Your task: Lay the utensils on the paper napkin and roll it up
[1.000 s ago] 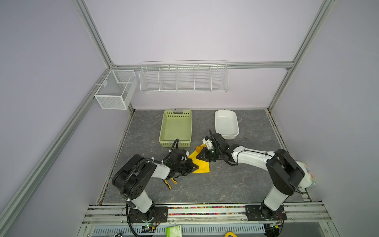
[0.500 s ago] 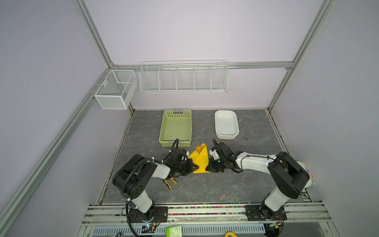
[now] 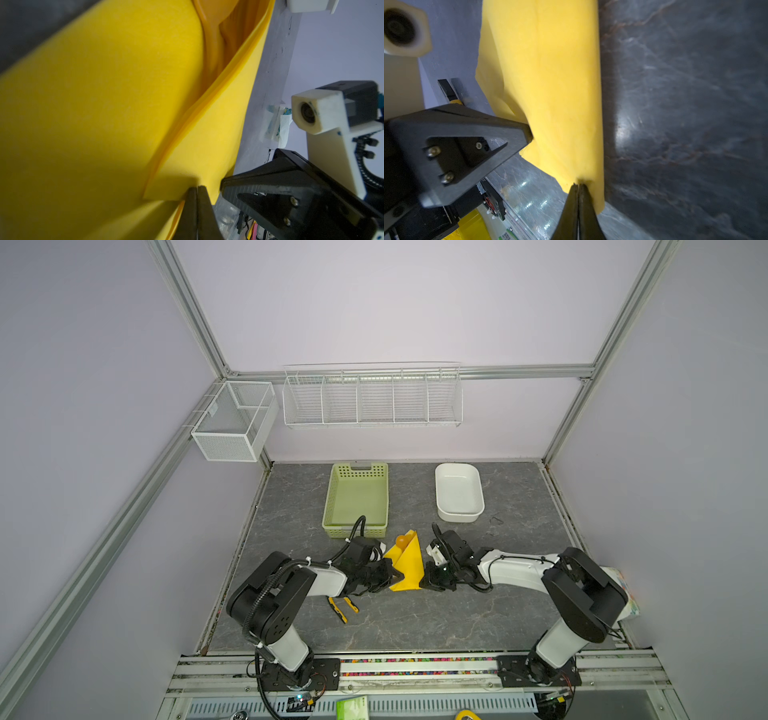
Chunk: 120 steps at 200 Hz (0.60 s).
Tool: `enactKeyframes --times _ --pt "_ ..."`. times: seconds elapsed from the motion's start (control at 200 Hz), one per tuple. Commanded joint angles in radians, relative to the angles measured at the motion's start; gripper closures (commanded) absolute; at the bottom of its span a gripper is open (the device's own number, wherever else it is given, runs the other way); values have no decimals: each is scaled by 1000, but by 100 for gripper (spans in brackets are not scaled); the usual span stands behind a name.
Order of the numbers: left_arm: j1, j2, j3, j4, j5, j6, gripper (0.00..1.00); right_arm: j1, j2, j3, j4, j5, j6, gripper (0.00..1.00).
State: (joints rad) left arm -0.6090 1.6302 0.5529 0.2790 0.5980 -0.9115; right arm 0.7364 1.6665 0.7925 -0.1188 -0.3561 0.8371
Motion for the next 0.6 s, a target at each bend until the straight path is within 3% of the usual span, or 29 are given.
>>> enactKeyframes --times 0.0,0.23,0.595 --pt "-3 -77 90 -189 -42 103 99 -2 -7 -29 -42 47 -1 92" --pt "-3 -85 231 -446 -120 234 95 1 -8 -32 -33 41 5 93" --pt "-5 38 235 -410 -100 245 96 16 -14 -33 -3 33 42 93"
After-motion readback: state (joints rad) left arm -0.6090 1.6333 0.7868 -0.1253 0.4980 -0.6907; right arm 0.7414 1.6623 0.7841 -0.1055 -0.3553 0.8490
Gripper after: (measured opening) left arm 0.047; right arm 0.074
